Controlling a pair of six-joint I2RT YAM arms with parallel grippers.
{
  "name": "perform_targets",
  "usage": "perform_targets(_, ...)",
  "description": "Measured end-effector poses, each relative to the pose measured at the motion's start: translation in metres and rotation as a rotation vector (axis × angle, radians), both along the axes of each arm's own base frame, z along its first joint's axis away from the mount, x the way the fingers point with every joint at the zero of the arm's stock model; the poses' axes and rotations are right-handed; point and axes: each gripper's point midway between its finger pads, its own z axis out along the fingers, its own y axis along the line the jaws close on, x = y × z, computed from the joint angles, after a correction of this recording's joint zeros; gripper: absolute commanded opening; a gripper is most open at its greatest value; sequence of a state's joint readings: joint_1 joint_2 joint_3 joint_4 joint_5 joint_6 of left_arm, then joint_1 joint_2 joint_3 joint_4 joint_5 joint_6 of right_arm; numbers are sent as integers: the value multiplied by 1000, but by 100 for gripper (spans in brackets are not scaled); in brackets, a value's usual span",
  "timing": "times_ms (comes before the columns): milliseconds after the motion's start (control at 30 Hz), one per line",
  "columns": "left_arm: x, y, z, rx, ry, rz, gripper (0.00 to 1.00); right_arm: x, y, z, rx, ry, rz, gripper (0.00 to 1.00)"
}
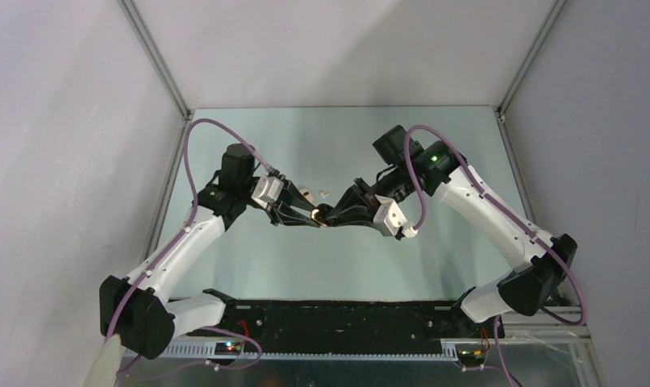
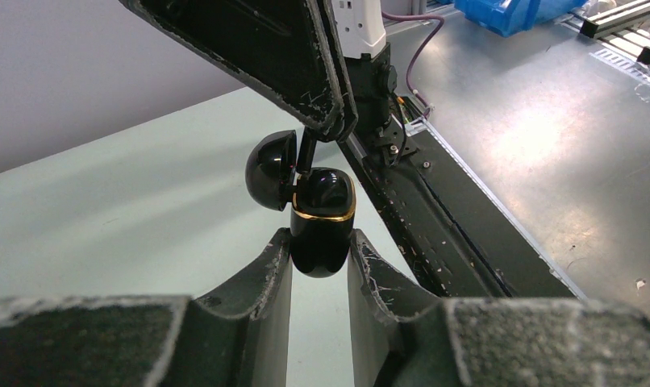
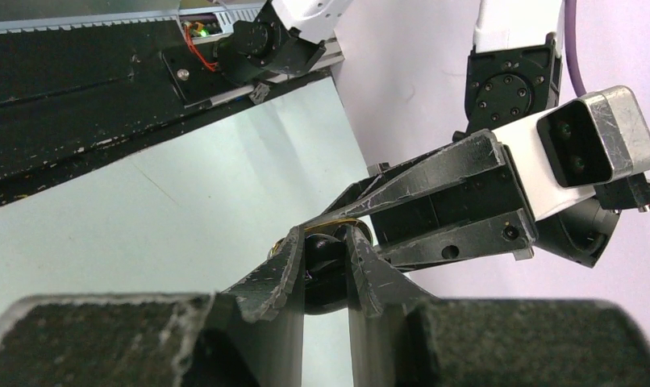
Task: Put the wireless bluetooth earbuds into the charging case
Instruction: Place the earbud in the charging case.
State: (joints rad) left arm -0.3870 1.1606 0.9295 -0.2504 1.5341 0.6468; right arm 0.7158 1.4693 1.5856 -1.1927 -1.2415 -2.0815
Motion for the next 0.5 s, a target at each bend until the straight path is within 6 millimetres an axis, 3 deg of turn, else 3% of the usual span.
perform_targets(500,0,0,0,1,1,1,0,-8,-7,-11,-71,39,-5,6)
